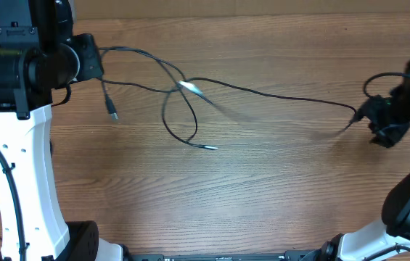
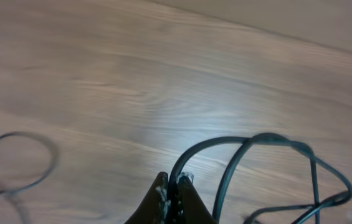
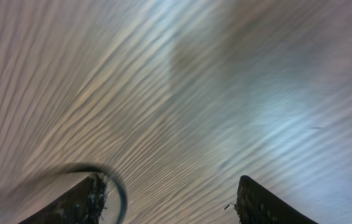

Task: Untangle cables

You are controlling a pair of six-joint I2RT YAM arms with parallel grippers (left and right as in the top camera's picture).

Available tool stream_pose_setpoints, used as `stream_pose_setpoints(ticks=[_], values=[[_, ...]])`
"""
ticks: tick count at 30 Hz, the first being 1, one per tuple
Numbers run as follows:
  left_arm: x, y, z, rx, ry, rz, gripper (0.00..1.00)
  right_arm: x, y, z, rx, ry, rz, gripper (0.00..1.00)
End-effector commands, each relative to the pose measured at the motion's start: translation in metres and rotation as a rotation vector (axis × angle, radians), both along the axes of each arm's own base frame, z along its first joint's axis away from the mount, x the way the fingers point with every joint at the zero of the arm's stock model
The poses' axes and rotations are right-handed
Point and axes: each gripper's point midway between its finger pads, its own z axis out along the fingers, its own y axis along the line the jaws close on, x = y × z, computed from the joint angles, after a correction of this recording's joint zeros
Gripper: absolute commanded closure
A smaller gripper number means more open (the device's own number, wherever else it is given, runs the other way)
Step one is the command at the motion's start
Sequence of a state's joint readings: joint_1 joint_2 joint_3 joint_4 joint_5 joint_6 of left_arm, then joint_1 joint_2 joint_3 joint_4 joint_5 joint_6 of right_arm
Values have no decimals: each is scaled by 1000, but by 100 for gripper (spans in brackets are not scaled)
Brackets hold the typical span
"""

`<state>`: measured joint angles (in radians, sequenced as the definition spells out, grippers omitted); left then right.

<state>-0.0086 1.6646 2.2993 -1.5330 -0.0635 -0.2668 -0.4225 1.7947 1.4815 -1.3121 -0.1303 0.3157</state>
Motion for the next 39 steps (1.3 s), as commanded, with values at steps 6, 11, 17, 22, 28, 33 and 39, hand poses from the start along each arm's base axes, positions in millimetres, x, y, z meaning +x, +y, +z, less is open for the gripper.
stream_pose_setpoints(ticks=[6, 11, 17, 22, 28, 33, 39], values=[[-5, 31, 7, 75, -20, 196, 96, -6, -18, 2, 96, -52, -70, 34], [3, -26, 8, -59, -36, -140, 96, 14, 18, 14, 241, -185, 107, 32], [-4, -99, 20, -172, -86, -509, 96, 37, 75, 52, 406, -401, 355, 28], [-11, -137, 35, -304, -130, -636, 96, 40, 121, 100, 486, -592, 528, 24], [-14, -148, 43, -459, -102, -563, 96, 27, 161, 142, 519, -705, 648, 21], [-28, -168, 37, -481, -47, -605, 96, 17, 189, 153, 533, -712, 726, 21], [-32, -187, 30, -438, -30, -639, 96, 15, 201, 141, 479, -640, 747, 21]])
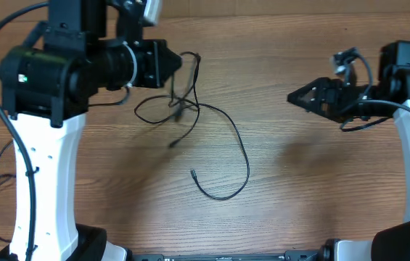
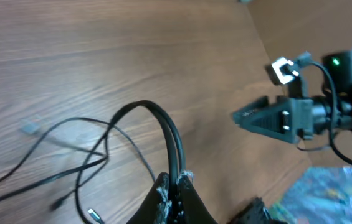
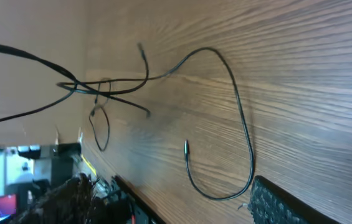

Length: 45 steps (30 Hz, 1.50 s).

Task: Untangle cables

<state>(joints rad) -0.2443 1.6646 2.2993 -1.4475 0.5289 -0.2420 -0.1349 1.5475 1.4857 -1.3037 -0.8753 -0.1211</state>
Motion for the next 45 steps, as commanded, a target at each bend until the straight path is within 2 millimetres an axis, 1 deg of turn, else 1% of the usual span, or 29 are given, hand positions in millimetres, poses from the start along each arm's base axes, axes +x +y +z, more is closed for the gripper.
stream_pose_setpoints(ticks=[1, 4, 5, 6, 7, 10, 11, 12, 13, 14, 16, 19, 20, 22, 24, 27, 30, 34, 37, 41, 43, 45], values=[[-1, -11, -3, 16, 7, -8, 96, 4, -3, 2, -56, -2, -32, 21], [-4, -26, -10, 29, 25, -47, 96, 5, -3, 2, -58, -8, -32, 21], [-4, -34, -18, 56, 37, -59, 94, 6, -5, 1, -71, -9, -37, 21], [-3, -38, -24, 76, 46, -62, 90, 6, -7, -1, -88, -9, -42, 21], [-2, -42, -30, 95, 57, -68, 89, 7, -9, -3, -102, -6, -48, 21], [-1, -58, -52, 164, 86, -109, 79, 8, -18, -10, -155, 24, -91, 21], [-2, -64, -59, 190, 83, -142, 73, 8, -20, -12, -169, 31, -101, 21], [-3, -69, -67, 221, 77, -180, 62, 9, -22, -14, -181, 37, -110, 21], [-3, -74, -75, 254, 75, -208, 56, 8, -23, -15, -190, 39, -112, 20], [-2, -75, -83, 292, 78, -219, 48, 8, -24, -16, -195, 41, -114, 21], [3, -72, -102, 380, 103, -199, 38, 8, -25, -17, -203, 44, -117, 20], [5, -58, -123, 505, 148, -168, 37, 8, -30, -20, -231, 52, -129, 20], [5, -52, -130, 548, 162, -167, 37, 8, -32, -21, -243, 58, -139, 18], [4, -37, -142, 644, 192, -163, 37, 9, -36, -24, -266, 70, -159, 15], [7, -23, -150, 718, 218, -139, 39, 9, -37, -25, -272, 72, -161, 14], [9, -18, -161, 740, 245, -130, 42, 8, -37, -25, -272, 72, -161, 13], [8, -16, -165, 738, 272, -99, 44, 7, -37, -25, -276, 78, -162, 11], [8, -7, -162, 746, 292, 4, 40, 6, -42, -29, -303, 91, -172, 9], [3, -1, -156, 739, 294, 53, 39, 4, -42, -30, -308, 102, -172, 8], [-10, 16, -153, 767, 294, 111, 37, 3, -46, -32, -332, 110, -179, 7], [-16, 19, -156, 756, 289, 109, 37, 3, -46, -32, -332, 109, -179, 6], [-23, 14, -164, 711, 294, 93, 36, 3, -46, -32, -332, 110, -179, 5]])
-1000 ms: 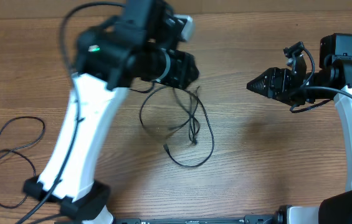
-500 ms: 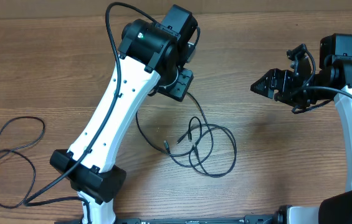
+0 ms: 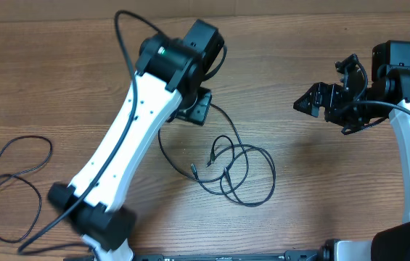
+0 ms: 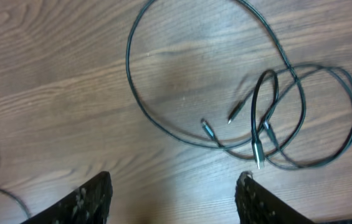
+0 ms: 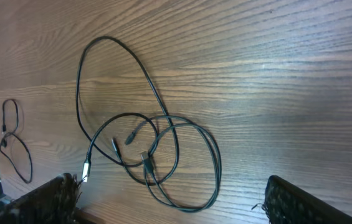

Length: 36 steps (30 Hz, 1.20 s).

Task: Untangle cables

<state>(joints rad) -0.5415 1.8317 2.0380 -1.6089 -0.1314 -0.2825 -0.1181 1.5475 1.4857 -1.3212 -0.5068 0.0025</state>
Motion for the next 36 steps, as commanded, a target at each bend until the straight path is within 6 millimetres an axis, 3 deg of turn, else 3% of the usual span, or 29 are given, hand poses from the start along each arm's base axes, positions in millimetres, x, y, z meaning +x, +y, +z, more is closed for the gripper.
stream_pose_setpoints(ticks=[1, 10, 19, 27, 36], values=[[-16, 4, 1, -66, -17, 42, 36, 3, -3, 8, -17, -30, -7, 5], [-40, 14, -85, -67, 102, 377, 52, 0, -2, 7, -14, -15, -6, 4], [-38, 49, -153, -68, 120, 632, 52, -2, -2, 7, -14, -7, -6, 3], [-27, 64, -186, -141, 101, 706, 51, -3, -2, 7, -14, -4, -6, 3], [-26, 59, -205, -184, 91, 671, 53, -3, -2, 7, -12, 0, -6, 3]])
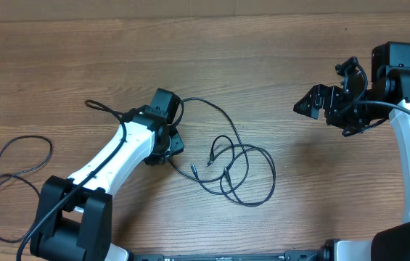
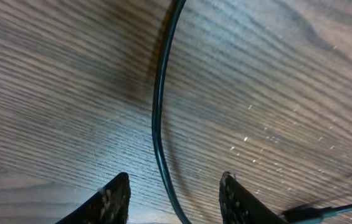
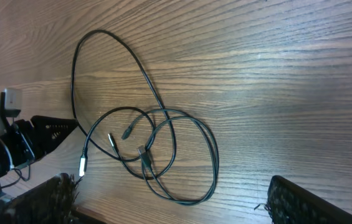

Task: Untangle cables

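A tangle of thin black cables (image 1: 235, 172) lies in loops at the table's middle, also in the right wrist view as cables (image 3: 163, 146). One strand (image 2: 159, 118) runs from the tangle's left side between my left gripper's fingers. My left gripper (image 1: 167, 147) is down at the table, open, straddling that strand; in its own view the left gripper (image 2: 172, 193) does not pinch it. My right gripper (image 1: 308, 104) hangs open above the table to the right of the tangle, nothing between its fingers (image 3: 300, 202).
A separate black cable (image 1: 12, 174) lies in a loose loop at the table's far left edge. The left arm (image 1: 110, 163) stretches diagonally over the front left of the wooden table (image 1: 321, 188).
My left gripper was open high above the tangle; now it is low at the table, astride the strand on the tangle's left. The right arm and the cables have not moved.
First a cable stretched across the table, my left gripper shut on it at the left, the right gripper at its far end. Then the left held cables in the air. Later it was open, the tangle lay in the middle, one cable at the far left.
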You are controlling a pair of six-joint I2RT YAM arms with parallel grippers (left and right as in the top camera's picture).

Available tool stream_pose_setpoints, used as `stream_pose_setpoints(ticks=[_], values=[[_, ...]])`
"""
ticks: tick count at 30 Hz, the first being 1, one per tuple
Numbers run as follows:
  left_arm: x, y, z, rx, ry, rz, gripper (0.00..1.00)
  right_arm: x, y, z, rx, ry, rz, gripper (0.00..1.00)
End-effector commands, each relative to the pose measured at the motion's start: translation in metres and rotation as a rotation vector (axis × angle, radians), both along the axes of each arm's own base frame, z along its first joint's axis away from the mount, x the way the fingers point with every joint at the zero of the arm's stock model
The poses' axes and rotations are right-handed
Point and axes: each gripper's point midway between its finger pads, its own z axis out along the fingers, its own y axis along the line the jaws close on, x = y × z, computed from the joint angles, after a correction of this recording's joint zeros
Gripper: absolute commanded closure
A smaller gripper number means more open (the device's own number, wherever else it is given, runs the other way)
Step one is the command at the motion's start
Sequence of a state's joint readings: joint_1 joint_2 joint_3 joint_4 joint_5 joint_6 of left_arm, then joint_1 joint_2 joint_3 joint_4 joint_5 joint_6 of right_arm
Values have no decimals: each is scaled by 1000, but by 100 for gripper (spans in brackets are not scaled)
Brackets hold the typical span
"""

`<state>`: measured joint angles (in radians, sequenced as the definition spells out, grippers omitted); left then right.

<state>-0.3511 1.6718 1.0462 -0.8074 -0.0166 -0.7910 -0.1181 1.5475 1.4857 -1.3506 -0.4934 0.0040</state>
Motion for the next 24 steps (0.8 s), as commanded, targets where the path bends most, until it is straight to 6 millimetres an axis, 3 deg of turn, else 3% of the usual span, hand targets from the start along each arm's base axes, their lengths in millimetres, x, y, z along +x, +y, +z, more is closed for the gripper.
stream_pose_setpoints(ticks=[1, 13, 24], values=[[-6, 0, -7, -14, 11, -4, 53, 3, -1, 9, -3, -31, -1, 3], [-15, 2, -34, -27, -3, 0, 56, 2, -1, 9, -3, -28, -1, 3], [-11, -1, -39, -46, -25, -4, 60, 0, 0, 9, -2, -20, -1, 3]])
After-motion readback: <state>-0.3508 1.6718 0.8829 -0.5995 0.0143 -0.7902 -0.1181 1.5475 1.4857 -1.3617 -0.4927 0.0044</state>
